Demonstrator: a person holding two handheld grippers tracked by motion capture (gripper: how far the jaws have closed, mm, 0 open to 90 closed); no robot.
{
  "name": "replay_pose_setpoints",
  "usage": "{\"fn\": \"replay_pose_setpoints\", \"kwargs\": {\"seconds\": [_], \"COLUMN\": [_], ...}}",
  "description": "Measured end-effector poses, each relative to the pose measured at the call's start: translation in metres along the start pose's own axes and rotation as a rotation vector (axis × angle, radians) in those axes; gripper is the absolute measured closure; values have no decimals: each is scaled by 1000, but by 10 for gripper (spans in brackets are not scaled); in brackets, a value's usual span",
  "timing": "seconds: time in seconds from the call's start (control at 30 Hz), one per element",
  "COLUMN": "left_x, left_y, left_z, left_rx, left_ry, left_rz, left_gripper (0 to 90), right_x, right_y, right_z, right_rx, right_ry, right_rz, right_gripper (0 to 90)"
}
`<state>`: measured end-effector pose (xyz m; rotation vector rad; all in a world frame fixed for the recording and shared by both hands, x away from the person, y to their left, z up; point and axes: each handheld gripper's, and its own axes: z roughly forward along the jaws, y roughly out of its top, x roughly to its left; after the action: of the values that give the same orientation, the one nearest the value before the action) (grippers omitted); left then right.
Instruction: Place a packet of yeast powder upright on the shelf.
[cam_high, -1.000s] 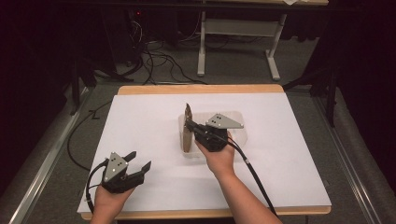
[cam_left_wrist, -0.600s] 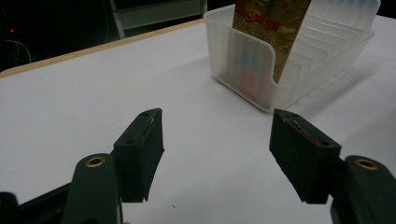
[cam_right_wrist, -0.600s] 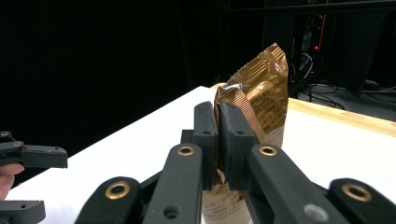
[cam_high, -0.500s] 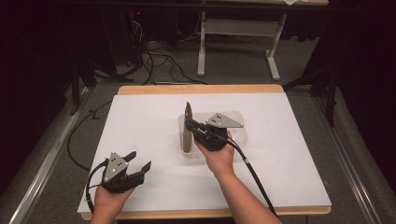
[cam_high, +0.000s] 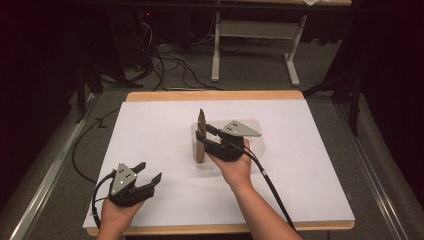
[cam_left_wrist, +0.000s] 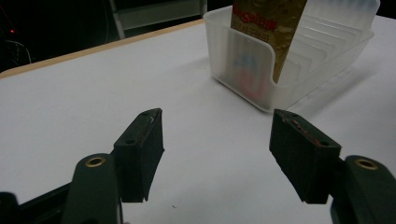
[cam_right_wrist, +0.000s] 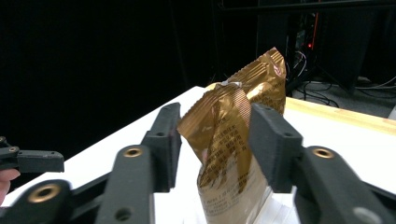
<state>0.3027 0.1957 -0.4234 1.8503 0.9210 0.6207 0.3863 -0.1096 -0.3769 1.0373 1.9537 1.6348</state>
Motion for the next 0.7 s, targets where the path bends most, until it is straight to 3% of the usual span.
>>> {"fn": "replay_pose_setpoints", "kwargs": {"seconds": [0.3, 0.53, 0.7], "left_x": [-1, -1, -1], "left_y": [1, 1, 1], "left_z": [1, 2, 2], "left_rx": [-1, 4, 4], "left_ry": [-2, -4, -2], "left_rz": [6, 8, 8], "left_gripper": [356, 356, 356], "right_x": [-1, -7, -18], "right_y": [1, -2, -10], "right_z": [-9, -27, -53], "right_rx": [59, 76, 91], "right_ry": [-35, -75, -112], "right_rz": [-11, -35, -36], "right_gripper": [335, 297, 293]}}
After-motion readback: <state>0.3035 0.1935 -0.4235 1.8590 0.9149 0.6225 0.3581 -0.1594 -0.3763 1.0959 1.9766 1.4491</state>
